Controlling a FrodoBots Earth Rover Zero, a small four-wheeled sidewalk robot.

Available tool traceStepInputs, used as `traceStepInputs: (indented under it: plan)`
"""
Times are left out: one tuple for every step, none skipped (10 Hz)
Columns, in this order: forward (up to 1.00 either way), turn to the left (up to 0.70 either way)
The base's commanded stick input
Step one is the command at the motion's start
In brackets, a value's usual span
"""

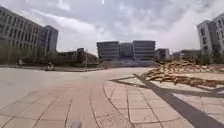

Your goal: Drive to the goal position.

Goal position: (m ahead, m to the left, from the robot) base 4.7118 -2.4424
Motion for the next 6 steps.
traceStepInputs:
  plan:
    - [0.7,-0.09]
    - [0.7,-0.09]
    - [0.7,-0.09]
    - [0.7,-0.09]
    - [0.7,-0.09]
    - [0.7,-0.09]
